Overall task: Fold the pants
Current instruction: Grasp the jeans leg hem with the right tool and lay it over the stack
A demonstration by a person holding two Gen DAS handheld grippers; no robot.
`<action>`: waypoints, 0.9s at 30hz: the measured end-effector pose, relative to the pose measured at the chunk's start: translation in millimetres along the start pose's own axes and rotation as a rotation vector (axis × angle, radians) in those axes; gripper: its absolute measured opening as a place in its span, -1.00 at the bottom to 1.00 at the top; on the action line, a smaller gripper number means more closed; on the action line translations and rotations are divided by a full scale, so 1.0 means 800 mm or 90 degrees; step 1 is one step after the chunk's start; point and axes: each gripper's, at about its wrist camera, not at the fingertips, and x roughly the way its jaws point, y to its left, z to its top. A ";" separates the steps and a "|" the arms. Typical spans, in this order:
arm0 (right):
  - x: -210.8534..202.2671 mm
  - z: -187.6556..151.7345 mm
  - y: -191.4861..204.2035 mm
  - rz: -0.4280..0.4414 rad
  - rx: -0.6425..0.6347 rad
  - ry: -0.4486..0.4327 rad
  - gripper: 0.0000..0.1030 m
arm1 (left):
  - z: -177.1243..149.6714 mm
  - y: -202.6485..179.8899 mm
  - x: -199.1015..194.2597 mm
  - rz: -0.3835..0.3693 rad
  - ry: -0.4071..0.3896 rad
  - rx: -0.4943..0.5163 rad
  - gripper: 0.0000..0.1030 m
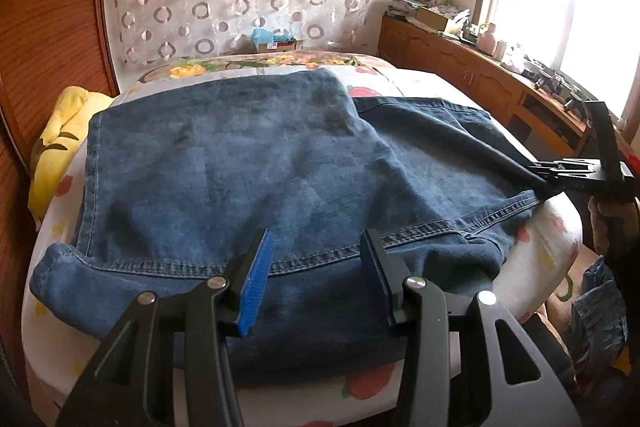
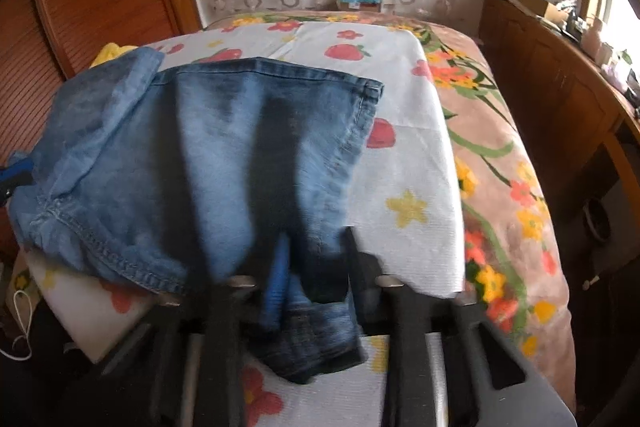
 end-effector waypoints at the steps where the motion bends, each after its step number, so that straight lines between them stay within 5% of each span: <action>1: -0.001 0.000 0.001 0.009 -0.001 -0.002 -0.74 | -0.001 0.001 -0.001 0.000 -0.001 -0.002 -0.15; 12: -0.088 0.082 0.046 0.062 -0.046 -0.134 -0.77 | 0.006 0.014 -0.032 0.004 -0.031 -0.010 -0.15; 19: -0.127 0.162 0.156 0.125 -0.158 -0.205 -0.78 | 0.012 0.031 -0.062 0.017 -0.062 -0.020 -0.15; 27: -0.119 0.205 0.297 0.215 -0.263 -0.224 -0.78 | 0.011 0.059 -0.101 0.040 -0.090 -0.032 -0.15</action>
